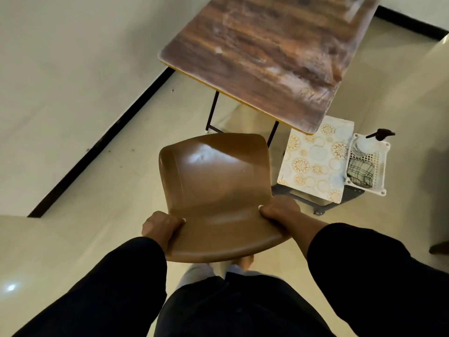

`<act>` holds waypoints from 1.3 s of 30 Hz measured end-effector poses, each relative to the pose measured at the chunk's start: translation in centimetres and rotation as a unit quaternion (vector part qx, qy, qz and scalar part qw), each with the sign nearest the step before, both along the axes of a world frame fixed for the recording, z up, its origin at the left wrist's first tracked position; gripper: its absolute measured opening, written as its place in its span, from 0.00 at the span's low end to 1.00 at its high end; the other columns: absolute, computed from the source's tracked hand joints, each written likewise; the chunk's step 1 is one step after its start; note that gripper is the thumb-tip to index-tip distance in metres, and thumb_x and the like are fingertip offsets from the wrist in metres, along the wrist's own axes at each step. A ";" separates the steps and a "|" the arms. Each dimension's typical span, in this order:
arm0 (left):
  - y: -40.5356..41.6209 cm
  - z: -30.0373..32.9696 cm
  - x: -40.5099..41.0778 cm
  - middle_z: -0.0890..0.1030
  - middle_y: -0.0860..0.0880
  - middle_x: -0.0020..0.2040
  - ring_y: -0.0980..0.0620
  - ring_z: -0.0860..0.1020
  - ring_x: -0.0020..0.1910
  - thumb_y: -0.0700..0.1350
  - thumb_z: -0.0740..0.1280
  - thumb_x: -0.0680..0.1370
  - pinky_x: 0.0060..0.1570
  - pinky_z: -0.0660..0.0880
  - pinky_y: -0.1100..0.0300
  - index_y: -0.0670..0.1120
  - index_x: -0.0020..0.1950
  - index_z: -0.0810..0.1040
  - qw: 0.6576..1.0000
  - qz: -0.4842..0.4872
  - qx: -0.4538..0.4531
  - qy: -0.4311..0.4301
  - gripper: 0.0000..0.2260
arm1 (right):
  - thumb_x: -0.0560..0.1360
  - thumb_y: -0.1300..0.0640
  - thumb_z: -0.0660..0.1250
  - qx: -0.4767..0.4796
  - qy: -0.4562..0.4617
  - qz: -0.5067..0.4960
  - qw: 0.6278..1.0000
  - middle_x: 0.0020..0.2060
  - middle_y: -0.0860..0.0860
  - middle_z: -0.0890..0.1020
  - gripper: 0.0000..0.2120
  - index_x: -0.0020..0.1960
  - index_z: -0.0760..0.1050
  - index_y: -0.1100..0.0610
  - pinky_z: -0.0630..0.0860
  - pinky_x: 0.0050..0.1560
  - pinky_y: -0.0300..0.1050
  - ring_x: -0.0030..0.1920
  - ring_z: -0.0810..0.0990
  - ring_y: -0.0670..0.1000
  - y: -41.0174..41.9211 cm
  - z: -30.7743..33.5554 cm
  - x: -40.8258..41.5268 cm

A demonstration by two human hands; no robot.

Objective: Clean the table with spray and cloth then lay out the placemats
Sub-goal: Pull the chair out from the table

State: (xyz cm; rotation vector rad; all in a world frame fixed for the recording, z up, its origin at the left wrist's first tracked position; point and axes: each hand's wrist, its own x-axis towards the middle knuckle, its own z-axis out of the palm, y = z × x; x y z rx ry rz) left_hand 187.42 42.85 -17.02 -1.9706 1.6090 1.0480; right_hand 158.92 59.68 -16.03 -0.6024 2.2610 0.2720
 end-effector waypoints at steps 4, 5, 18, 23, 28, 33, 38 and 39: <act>-3.2 0.7 -0.7 0.85 0.46 0.49 0.44 0.83 0.48 0.59 0.78 0.76 0.51 0.82 0.49 0.45 0.57 0.83 0.999 -0.031 -0.018 0.019 0.19 | 0.78 0.38 0.63 -0.005 -0.005 -0.016 1.000 0.58 0.53 0.82 0.23 0.61 0.78 0.55 0.76 0.52 0.49 0.58 0.81 0.57 -1.4 0.5 0.4; -4.3 0.9 -1.1 0.84 0.46 0.48 0.45 0.82 0.46 0.58 0.78 0.77 0.47 0.80 0.50 0.45 0.57 0.83 0.999 -0.041 -0.021 0.019 0.18 | 0.78 0.38 0.63 -0.007 -0.007 -0.026 1.000 0.59 0.53 0.81 0.23 0.62 0.78 0.55 0.76 0.54 0.49 0.59 0.80 0.57 -1.8 0.5 0.6; -22.7 0.5 -5.7 0.86 0.45 0.55 0.41 0.85 0.55 0.59 0.80 0.77 0.61 0.84 0.45 0.44 0.60 0.83 0.974 -0.224 -0.045 0.003 0.22 | 0.75 0.38 0.65 -0.017 -0.025 -0.212 0.977 0.51 0.51 0.82 0.21 0.56 0.79 0.53 0.78 0.52 0.49 0.51 0.81 0.54 -11.2 0.2 5.7; -28.1 -0.4 -7.2 0.86 0.45 0.55 0.41 0.85 0.54 0.59 0.80 0.77 0.61 0.84 0.45 0.45 0.59 0.82 0.964 -0.261 -0.043 -0.001 0.21 | 0.77 0.40 0.65 -0.013 -0.020 -0.251 0.968 0.47 0.50 0.80 0.17 0.55 0.77 0.53 0.77 0.50 0.48 0.48 0.80 0.53 -15.1 0.0 6.6; -31.6 -2.0 -7.5 0.86 0.46 0.51 0.42 0.85 0.50 0.59 0.79 0.77 0.57 0.84 0.47 0.45 0.59 0.83 0.956 -0.290 -0.044 -0.012 0.20 | 0.78 0.39 0.64 -0.018 -0.020 -0.287 0.958 0.47 0.50 0.81 0.17 0.55 0.77 0.53 0.78 0.52 0.48 0.47 0.81 0.52 -17.5 -1.6 7.5; -33.4 -3.1 -8.3 0.85 0.46 0.49 0.44 0.83 0.46 0.58 0.76 0.79 0.49 0.81 0.50 0.45 0.58 0.82 0.946 -0.320 -0.055 -0.024 0.17 | 0.80 0.40 0.64 -0.026 -0.008 -0.317 0.948 0.42 0.48 0.78 0.14 0.49 0.72 0.52 0.73 0.46 0.45 0.40 0.76 0.49 -18.6 -2.1 8.4; -33.5 -3.1 -8.5 0.85 0.46 0.48 0.42 0.85 0.47 0.57 0.74 0.80 0.55 0.85 0.47 0.46 0.57 0.83 0.945 -0.324 -0.045 -0.028 0.15 | 0.80 0.43 0.64 -0.049 -0.014 -0.337 0.940 0.39 0.47 0.76 0.13 0.42 0.71 0.50 0.72 0.43 0.44 0.37 0.74 0.47 -18.8 -2.0 8.6; -33.3 -3.0 -8.6 0.85 0.46 0.48 0.43 0.85 0.46 0.57 0.73 0.81 0.56 0.85 0.47 0.46 0.57 0.83 0.942 -0.331 -0.042 -0.031 0.15 | 0.80 0.44 0.64 -0.052 -0.021 -0.333 0.941 0.39 0.47 0.76 0.13 0.41 0.70 0.49 0.71 0.43 0.44 0.37 0.74 0.47 -18.8 -2.0 8.5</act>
